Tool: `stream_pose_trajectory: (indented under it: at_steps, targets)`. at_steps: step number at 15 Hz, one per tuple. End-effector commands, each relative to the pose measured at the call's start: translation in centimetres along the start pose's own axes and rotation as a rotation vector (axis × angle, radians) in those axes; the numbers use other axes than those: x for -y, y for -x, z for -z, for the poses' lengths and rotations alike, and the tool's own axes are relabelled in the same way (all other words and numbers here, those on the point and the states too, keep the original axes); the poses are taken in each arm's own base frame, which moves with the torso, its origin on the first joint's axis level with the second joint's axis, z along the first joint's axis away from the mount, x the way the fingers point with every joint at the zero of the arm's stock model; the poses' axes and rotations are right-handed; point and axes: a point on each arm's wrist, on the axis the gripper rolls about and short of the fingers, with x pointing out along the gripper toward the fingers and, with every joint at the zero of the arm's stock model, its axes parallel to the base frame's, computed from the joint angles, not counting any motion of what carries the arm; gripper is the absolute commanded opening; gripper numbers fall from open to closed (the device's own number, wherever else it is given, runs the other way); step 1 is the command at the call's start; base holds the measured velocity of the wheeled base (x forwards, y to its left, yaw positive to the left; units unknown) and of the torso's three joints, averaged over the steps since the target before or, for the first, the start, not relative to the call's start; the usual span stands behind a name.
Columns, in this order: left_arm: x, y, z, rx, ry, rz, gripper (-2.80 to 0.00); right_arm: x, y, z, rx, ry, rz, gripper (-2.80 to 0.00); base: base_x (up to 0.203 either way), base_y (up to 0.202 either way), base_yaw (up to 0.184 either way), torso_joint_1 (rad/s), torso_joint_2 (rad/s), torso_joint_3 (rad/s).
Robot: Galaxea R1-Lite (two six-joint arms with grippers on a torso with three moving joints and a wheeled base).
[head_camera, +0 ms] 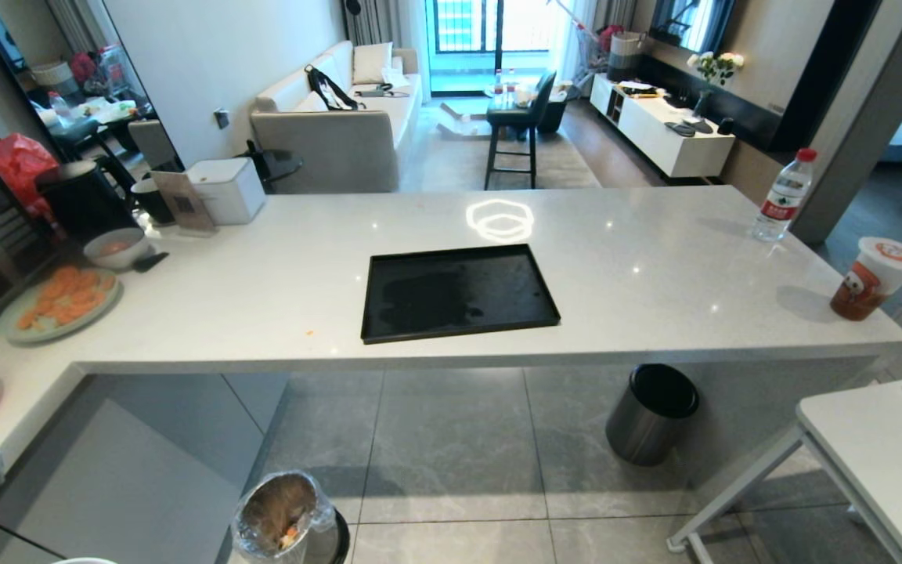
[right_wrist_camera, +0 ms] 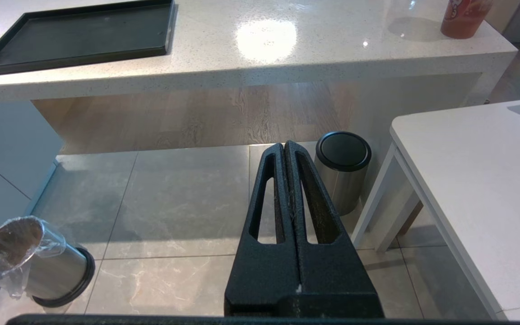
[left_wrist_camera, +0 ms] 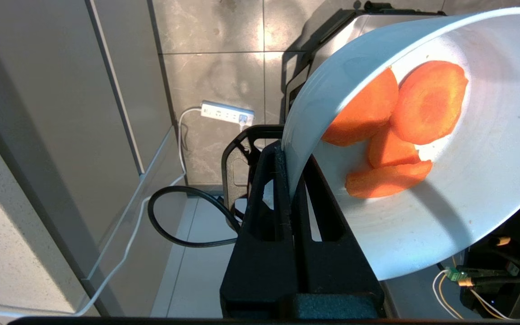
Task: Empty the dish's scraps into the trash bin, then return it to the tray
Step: Move the bowl over the trash can
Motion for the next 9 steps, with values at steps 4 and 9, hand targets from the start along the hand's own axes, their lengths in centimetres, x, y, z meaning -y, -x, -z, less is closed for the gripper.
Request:
stream_pose_trajectory:
  at_steps: [4, 9]
  targets:
    - [0.05, 0.07, 0.13, 0.004, 0.000, -0.001, -2.80, 0.00, 0.00, 0.03, 0.000, 0.000, 0.000, -2.80, 0.000, 0.000, 0.000, 0.000, 0.00, 0.000]
    - [0.03, 0.05, 0.11, 0.002, -0.006, -0.002, -2.80, 0.00, -0.01, 0.03, -0.001, 0.000, 0.000, -2.80, 0.000, 0.000, 0.000, 0.000, 0.00, 0.000]
